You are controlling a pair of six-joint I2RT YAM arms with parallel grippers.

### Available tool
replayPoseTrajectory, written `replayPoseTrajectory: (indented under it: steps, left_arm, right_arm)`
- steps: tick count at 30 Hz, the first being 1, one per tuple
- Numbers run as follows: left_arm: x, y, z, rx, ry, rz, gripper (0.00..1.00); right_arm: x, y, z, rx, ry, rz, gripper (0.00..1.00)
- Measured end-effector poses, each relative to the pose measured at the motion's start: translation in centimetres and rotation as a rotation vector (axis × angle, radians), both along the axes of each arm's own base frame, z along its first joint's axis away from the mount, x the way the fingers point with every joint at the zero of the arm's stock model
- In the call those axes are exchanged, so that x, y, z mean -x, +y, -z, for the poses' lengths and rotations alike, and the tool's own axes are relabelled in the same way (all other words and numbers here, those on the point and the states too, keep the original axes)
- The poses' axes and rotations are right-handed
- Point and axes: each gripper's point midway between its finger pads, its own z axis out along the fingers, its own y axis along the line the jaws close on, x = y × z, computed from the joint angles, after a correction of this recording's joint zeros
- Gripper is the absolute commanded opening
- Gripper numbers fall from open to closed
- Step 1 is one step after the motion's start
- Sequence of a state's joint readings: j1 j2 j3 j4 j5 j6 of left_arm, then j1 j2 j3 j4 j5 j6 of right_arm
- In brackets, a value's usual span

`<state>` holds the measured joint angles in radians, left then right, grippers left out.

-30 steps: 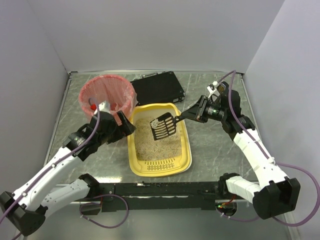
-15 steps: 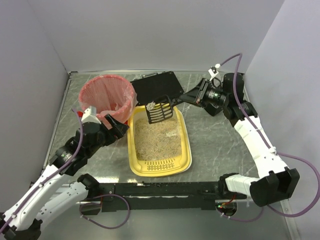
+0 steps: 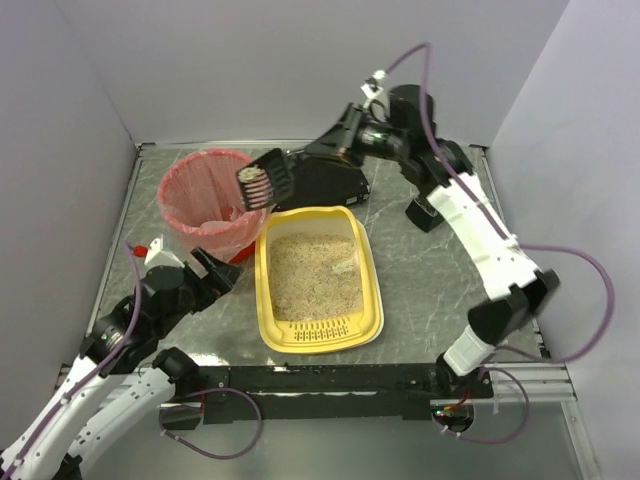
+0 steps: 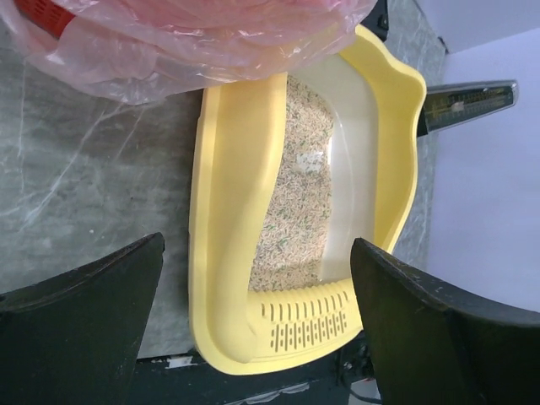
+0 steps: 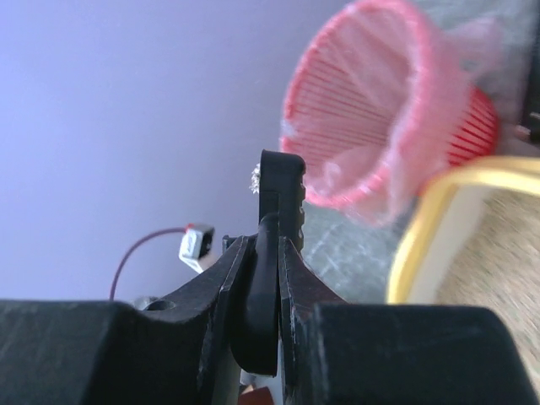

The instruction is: Clean the litter box

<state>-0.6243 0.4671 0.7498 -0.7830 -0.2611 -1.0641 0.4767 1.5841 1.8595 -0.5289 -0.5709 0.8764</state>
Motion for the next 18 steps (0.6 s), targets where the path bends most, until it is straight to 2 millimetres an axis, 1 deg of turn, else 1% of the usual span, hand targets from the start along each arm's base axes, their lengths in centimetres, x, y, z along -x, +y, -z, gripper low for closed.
replayPoseTrajectory:
  steps: [3, 6, 8, 11, 13, 15, 17, 18]
  left_arm:
    - [0.6, 0.6, -0.1, 0.023, -0.003, -0.022, 0.97]
    - [0.8, 0.9, 0.1, 0.032, 0.004, -0.035, 0.97]
    - [0.9, 0.9, 0.5, 0.034, 0.017, -0.04, 0.97]
    - [1.0, 0.9, 0.7, 0.034, 0.027, -0.042, 0.97]
    - [1.0, 0.9, 0.7, 0.036, 0.029, -0.044, 0.97]
    - [1.0, 0.9, 0.7, 0.04, 0.03, -0.044, 0.97]
    - [1.0, 0.8, 0.7, 0.049, 0.03, -0.046, 0.97]
    - [1.1, 0.8, 0.8, 0.054, 0.031, -0.045, 0.97]
  right_arm:
    - [-1.0, 3.5, -0.2, 0.016, -0.008, -0.02, 0.0]
    - [-2.9, 6.9, 0.3, 0.049, -0.05, -0.004, 0.0]
    - [-4.1, 8.8, 1.3, 0.084, -0.082, 0.013, 0.0]
    - [-5.7, 11.1, 3.6, 0.173, -0.16, 0.036, 0.0]
    - [-6.8, 12.1, 5.4, 0.246, -0.222, 0.055, 0.0]
    - [-7.3, 12.7, 7.2, 0.343, -0.3, 0.06, 0.0]
    - [-7.5, 13.0, 8.4, 0.43, -0.388, 0.057, 0.0]
    - [-7.4, 13.2, 8.6, 0.462, -0.439, 0.052, 0.0]
